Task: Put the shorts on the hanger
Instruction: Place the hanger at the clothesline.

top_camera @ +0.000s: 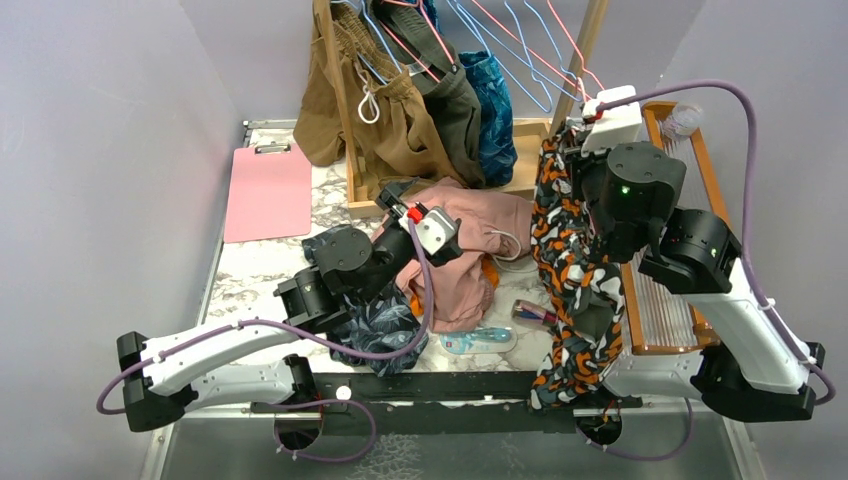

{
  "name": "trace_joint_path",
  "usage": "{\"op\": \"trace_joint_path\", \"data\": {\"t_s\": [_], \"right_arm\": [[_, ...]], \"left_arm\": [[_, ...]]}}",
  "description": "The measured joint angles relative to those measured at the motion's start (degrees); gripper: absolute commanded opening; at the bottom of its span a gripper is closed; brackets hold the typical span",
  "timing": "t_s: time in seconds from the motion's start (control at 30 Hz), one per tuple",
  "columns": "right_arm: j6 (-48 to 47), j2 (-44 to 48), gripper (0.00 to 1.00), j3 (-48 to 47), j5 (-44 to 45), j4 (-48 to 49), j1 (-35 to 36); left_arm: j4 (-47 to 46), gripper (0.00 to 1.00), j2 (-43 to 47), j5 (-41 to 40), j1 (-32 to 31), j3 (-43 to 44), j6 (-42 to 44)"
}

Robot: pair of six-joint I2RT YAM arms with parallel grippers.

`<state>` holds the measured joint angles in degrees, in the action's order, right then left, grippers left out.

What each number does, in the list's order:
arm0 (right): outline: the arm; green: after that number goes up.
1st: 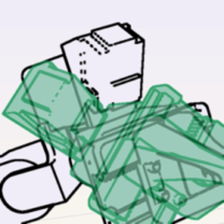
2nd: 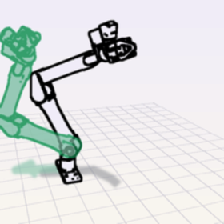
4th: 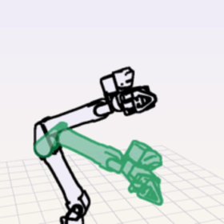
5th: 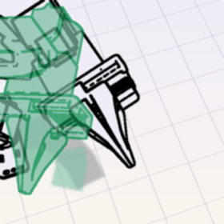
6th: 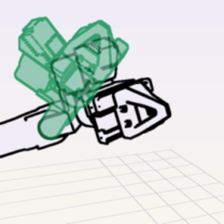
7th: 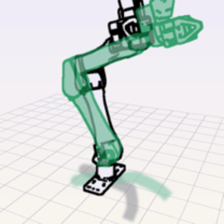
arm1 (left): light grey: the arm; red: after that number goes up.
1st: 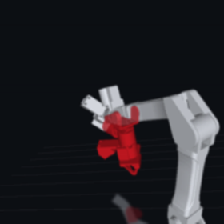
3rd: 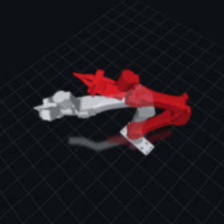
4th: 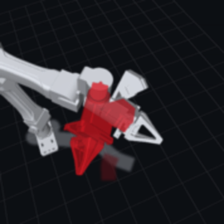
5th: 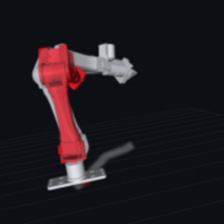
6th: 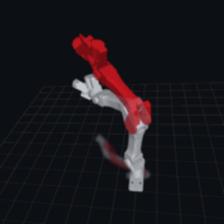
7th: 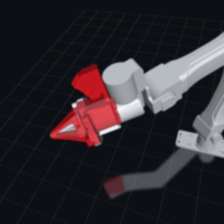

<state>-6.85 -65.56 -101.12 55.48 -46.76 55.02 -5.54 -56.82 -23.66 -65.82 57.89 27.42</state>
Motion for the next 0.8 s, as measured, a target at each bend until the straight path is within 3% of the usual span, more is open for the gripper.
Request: {"op": "trace_joint_path", "data": {"t_s": [0.23, 0.47, 0.8], "right_arm": [[3.3, -2.45, 0.01, 1.22, -5.38, 0.66, -2.16], [8.37, -4.04, 0.01, 8.35, -20.79, 2.29, -19.76], [13.33, 0.57, 0.01, 20.79, -31.04, 13.88, -31.26]], "left_arm": [[-0.76, 0.99, 2.36, 0.85, 0.87, -4.63, -3.02], [-1.33, 0.99, 4.42, 1.62, 1.33, -8.61, -5.16], [-3.39, 0.99, 5.4, 2.4, 2.29, -15.37, -7.32]]}}
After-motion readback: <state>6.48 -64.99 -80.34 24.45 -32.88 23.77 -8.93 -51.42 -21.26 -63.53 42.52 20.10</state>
